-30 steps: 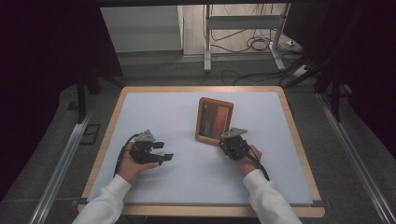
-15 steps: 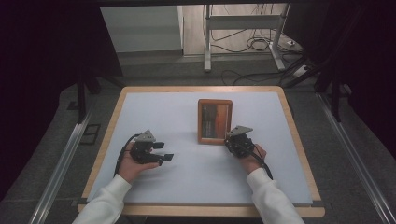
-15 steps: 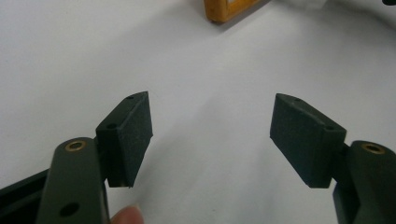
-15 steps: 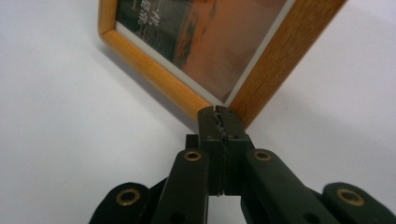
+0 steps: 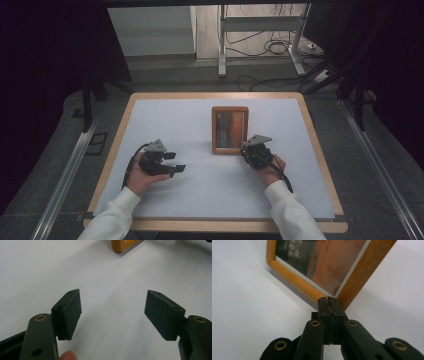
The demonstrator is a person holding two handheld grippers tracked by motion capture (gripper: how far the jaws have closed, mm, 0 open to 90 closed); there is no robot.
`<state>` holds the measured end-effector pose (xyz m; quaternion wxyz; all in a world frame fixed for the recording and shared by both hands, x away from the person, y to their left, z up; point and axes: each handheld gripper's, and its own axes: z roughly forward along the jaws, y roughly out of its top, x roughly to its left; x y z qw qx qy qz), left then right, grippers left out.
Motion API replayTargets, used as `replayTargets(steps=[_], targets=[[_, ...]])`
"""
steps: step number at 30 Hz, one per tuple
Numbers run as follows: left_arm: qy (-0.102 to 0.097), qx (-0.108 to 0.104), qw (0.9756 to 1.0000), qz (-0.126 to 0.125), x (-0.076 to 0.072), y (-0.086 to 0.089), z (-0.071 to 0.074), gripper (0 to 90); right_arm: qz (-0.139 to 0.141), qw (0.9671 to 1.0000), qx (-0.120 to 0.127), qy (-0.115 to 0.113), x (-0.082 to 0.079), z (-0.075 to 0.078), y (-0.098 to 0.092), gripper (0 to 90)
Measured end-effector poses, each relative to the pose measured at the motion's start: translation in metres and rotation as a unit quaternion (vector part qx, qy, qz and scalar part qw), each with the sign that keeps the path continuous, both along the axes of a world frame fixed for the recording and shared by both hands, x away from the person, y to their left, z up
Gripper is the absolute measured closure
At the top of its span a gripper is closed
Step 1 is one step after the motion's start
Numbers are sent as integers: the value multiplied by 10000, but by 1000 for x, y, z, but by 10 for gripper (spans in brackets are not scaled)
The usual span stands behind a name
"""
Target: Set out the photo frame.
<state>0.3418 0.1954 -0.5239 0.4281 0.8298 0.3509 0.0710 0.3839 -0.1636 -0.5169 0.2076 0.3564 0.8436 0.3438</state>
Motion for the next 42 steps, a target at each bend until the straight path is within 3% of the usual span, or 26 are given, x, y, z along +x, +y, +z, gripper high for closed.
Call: replayTargets(steps=[8,15,21,24,28,31,36,42], targets=[[1,28,10000,-6,-3,1,-1,289,54,9998,116,-123,-11,10,-9,893],[-40,36,10000,77,-10,4,1,288,51,9994,309,-137,-26,12,-32,893],[-44,34,10000,49,-14,2,1,286,54,9982,599,41,-48,9,-57,880],[-52,34,10000,58,-17,4,0,286,66,9965,810,175,-59,8,-69,814],[-57,69,9999,99,-23,6,-3,284,57,9934,1096,323,-71,7,-84,615],[-95,158,9998,94,-28,5,-4,281,6,9931,1140,284,-82,5,-93,492],[-165,299,9994,93,-35,3,-6,279,-110,9931,1148,221,-97,3,-106,416],[-177,250,9994,172,-37,5,-6,278,-231,9946,1010,80,-101,1,-112,361]])
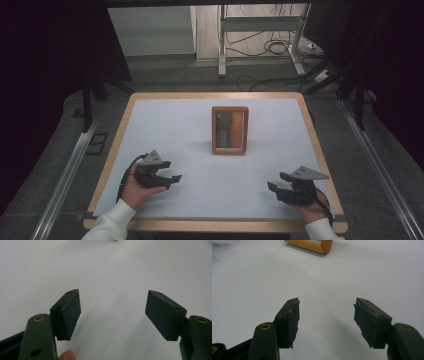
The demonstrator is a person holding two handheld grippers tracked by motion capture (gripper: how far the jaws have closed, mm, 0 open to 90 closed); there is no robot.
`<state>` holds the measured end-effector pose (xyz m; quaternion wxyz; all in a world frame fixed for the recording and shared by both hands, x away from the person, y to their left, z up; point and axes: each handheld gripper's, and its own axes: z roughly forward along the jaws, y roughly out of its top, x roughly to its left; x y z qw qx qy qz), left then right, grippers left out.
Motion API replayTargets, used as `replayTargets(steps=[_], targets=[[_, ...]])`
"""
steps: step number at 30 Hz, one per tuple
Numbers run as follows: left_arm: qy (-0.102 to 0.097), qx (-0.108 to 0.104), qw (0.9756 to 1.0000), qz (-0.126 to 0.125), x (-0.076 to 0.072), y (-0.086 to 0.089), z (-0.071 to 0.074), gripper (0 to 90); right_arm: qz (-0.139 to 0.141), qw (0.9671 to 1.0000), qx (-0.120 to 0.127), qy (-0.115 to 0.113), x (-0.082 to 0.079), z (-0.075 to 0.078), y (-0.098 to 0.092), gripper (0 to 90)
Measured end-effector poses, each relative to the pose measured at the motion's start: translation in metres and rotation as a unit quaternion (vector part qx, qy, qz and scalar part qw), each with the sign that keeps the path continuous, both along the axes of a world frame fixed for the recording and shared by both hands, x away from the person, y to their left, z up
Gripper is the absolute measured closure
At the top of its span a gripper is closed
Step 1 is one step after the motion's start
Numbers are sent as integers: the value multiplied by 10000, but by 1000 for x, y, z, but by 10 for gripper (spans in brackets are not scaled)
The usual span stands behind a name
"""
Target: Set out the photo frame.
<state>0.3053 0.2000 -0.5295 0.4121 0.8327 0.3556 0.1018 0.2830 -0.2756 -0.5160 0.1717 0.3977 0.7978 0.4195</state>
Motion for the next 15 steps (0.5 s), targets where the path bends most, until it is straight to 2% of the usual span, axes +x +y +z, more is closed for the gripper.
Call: replayTargets(steps=[6,15], targets=[[17,-3,10000,20,1,1,-1,278,48,9999,-99,-71,1,0,4,342],[13,11,10000,22,1,0,-2,273,-39,9999,-118,-119,2,1,3,294]])
